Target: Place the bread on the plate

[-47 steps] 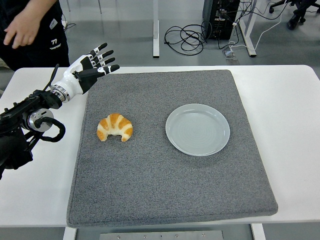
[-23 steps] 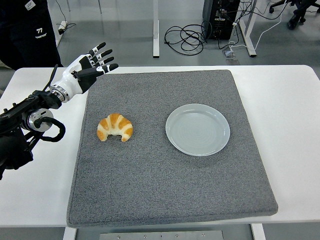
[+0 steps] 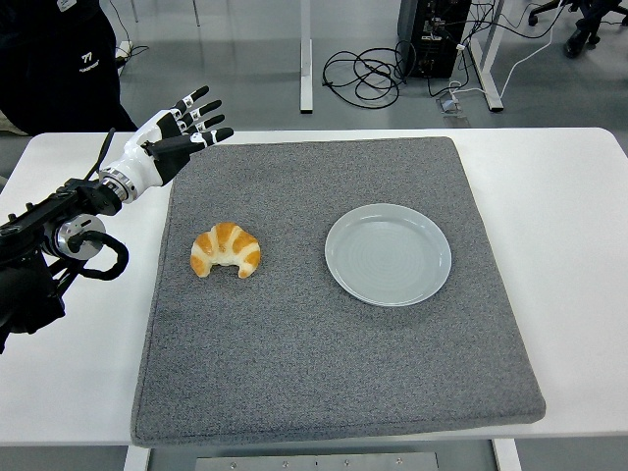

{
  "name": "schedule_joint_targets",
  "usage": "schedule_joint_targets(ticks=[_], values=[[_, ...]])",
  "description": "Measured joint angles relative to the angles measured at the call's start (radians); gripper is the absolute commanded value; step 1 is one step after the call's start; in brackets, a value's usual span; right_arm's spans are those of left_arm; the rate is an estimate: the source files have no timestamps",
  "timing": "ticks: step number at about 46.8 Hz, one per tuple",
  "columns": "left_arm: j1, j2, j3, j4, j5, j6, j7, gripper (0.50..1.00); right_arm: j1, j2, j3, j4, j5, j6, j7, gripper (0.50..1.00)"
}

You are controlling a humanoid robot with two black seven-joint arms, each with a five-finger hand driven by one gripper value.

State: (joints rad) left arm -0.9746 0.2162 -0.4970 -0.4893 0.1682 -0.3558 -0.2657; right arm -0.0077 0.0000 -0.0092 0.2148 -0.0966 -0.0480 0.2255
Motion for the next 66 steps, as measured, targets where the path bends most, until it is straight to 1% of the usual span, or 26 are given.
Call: schedule_joint_targets(ticks=[38,46,52,61,66], values=[[-0.003,-0.008,0.0,0.0,-0.001,0.013,-0.002,0.963,0.0,0.0,-0.001,0.0,0.0,-0.001,0.0,1.0],[-0.015,-0.008,0.01,-0.009,0.015,0.014,-0.002,0.961,0.0,0.0,0.0,0.0,0.0,-0.001,0.0,1.0],[-0.041,0.013,0.056,-0.012,0.023,0.014,0.005,0.961,0.0,0.0,0.0,0.0,0.0,-0.001,0.0,1.0],[-0.1,0.061,0.2,-0.013,0.031,0.014,0.001,0.96,0.0,0.0,0.0,0.0,0.0,-0.001,0.0,1.0],[-0.149,0.089,0.271,-0.013,0.035,0.012,0.003,0.96,0.0,0.0,0.0,0.0,0.0,-0.001,0.0,1.0]])
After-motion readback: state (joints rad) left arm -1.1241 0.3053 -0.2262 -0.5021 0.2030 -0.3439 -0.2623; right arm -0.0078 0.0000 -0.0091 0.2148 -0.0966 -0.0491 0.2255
